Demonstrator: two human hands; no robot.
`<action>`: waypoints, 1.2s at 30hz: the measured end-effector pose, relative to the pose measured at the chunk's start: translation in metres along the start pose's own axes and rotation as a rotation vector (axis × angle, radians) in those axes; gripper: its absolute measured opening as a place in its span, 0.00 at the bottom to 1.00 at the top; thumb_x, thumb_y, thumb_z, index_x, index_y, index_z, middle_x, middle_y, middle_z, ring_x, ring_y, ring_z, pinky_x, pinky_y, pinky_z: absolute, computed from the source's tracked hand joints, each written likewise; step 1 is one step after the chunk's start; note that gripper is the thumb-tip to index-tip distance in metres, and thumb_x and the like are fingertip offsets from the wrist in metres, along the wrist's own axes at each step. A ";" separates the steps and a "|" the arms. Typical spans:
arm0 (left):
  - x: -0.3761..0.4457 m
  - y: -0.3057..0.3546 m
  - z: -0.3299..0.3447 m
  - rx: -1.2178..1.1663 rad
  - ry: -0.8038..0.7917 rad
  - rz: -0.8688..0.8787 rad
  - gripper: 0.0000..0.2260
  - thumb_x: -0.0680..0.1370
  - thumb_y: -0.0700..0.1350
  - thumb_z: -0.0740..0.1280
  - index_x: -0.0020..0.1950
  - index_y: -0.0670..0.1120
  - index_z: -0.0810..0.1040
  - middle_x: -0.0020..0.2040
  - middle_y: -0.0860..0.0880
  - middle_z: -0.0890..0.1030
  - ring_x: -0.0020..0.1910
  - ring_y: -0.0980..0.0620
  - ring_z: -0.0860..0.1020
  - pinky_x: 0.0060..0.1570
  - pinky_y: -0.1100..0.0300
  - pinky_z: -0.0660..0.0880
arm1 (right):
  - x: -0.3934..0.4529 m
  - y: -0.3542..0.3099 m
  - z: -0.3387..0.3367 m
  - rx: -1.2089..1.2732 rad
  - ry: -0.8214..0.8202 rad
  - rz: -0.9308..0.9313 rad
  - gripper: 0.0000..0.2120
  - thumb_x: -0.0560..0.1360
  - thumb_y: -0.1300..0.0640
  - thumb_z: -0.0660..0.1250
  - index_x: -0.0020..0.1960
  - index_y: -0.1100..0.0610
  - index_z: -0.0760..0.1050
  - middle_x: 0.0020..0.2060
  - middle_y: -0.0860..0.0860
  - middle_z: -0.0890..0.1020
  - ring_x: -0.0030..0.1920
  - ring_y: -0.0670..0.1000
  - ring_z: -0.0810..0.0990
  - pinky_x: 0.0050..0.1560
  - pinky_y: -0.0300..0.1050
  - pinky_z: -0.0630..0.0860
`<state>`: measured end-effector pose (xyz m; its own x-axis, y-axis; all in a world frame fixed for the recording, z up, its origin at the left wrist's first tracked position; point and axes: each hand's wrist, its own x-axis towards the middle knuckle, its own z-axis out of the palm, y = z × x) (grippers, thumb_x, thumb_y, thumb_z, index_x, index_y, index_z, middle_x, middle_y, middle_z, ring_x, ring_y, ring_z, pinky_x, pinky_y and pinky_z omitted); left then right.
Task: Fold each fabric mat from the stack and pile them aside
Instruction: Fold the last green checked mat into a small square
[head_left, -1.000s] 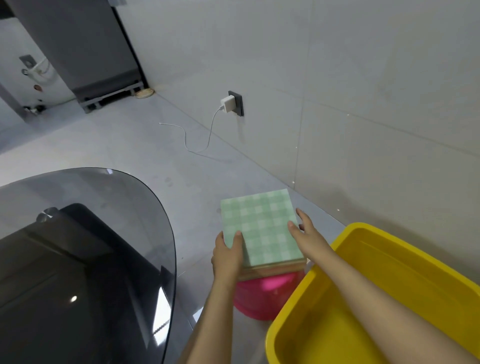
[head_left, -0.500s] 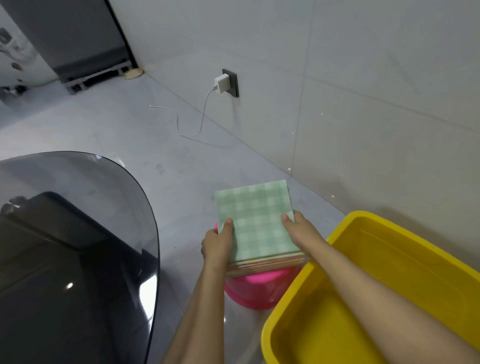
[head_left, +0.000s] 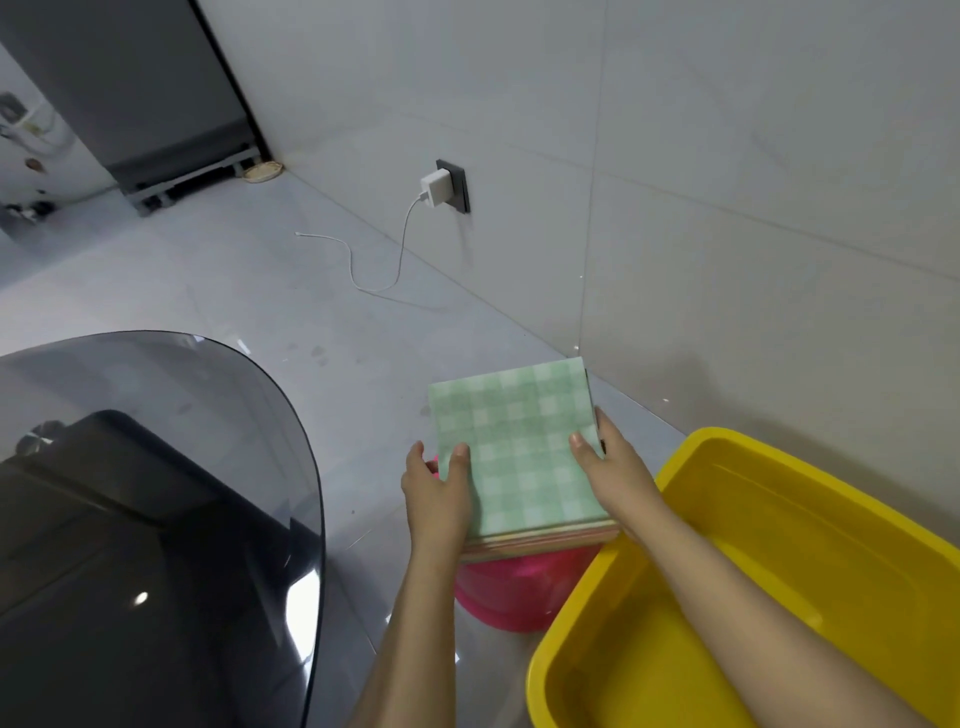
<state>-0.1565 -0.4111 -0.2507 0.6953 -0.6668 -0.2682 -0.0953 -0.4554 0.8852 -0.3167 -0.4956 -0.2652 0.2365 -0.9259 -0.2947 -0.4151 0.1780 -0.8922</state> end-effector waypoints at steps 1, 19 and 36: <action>-0.006 0.008 0.001 0.008 0.000 0.056 0.28 0.79 0.52 0.62 0.76 0.50 0.54 0.71 0.45 0.64 0.67 0.46 0.68 0.60 0.57 0.64 | -0.006 -0.005 -0.006 0.018 0.049 -0.037 0.28 0.79 0.49 0.59 0.76 0.45 0.51 0.71 0.52 0.64 0.69 0.54 0.67 0.67 0.48 0.66; -0.115 0.044 0.079 0.427 -0.705 0.597 0.31 0.78 0.57 0.62 0.76 0.63 0.49 0.76 0.47 0.47 0.72 0.50 0.61 0.67 0.62 0.60 | -0.157 0.044 -0.120 -0.104 0.452 -0.026 0.34 0.79 0.58 0.58 0.70 0.39 0.38 0.64 0.65 0.65 0.61 0.62 0.72 0.61 0.46 0.66; -0.082 -0.039 0.158 0.944 -1.167 0.454 0.62 0.61 0.51 0.81 0.74 0.62 0.32 0.75 0.42 0.32 0.76 0.41 0.49 0.71 0.51 0.60 | -0.133 0.147 -0.101 -0.242 0.114 0.570 0.67 0.61 0.53 0.80 0.70 0.44 0.24 0.71 0.62 0.46 0.69 0.59 0.61 0.63 0.47 0.67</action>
<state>-0.3224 -0.4320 -0.3238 -0.3854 -0.7126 -0.5863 -0.8409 0.0095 0.5412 -0.4979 -0.3801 -0.3226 -0.1702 -0.7399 -0.6508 -0.6383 0.5860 -0.4992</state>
